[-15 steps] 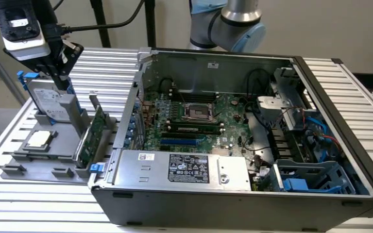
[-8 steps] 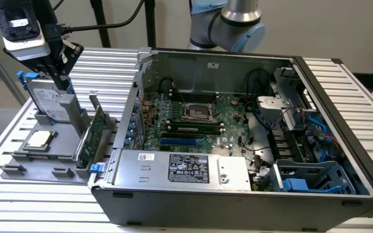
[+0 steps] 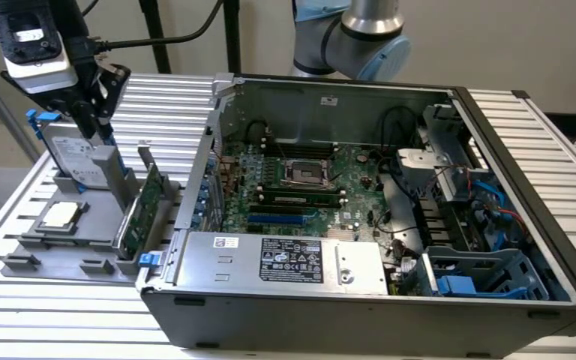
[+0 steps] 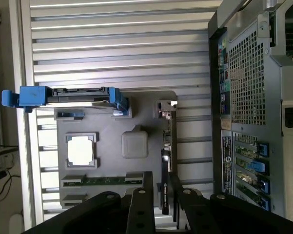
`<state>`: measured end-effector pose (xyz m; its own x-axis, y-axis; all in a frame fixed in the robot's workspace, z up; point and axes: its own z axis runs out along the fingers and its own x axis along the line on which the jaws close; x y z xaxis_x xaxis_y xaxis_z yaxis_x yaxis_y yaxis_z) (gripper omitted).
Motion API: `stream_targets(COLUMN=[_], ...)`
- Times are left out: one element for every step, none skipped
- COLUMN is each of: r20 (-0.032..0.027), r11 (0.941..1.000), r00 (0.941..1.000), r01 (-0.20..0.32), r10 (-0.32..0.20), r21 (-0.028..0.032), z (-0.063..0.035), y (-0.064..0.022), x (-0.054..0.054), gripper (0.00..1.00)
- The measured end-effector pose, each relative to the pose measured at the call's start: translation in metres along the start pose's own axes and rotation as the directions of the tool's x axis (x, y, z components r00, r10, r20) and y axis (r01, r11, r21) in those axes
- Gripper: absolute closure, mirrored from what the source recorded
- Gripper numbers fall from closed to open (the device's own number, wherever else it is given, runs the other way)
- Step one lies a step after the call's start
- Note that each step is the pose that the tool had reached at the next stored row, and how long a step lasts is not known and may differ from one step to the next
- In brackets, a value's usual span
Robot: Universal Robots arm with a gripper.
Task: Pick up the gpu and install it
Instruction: 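Pick up the gpu and move the gpu toward the slot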
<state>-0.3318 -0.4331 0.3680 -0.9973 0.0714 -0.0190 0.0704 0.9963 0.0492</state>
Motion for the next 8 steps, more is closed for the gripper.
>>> stream_targets(r20=[0.0, 0.0, -0.0001, -0.0001, -0.0001, 0.0, 0.0, 0.0001], r11=[1.0, 1.0, 1.0, 1.0, 1.0, 1.0, 1.0, 1.0], r00=[1.0, 1.0, 1.0, 1.0, 1.0, 1.0, 1.0, 1.0], r01=[0.0, 0.0, 0.0, 0.0, 0.0, 0.0, 0.0, 0.0], r10=[0.0, 0.0, 0.0, 0.0, 0.0, 0.0, 0.0, 0.0], r21=[0.0001, 0.0, 0.0001, 0.0001, 0.0001, 0.0, 0.0, -0.0001], z=[0.0, 0.0, 0.0, -0.0001, -0.0001, 0.0001, 0.0003, 0.0011], y=[0.0, 0.0, 0.0, -0.0001, -0.0004, -0.0007, -0.0014, -0.0021], x=[0.0, 0.0, 0.0, 0.0001, 0.0001, 0.0001, 0.0, 0.0], gripper=[0.7, 0.64, 0.64, 0.53, 0.53, 0.53, 0.46, 0.46])
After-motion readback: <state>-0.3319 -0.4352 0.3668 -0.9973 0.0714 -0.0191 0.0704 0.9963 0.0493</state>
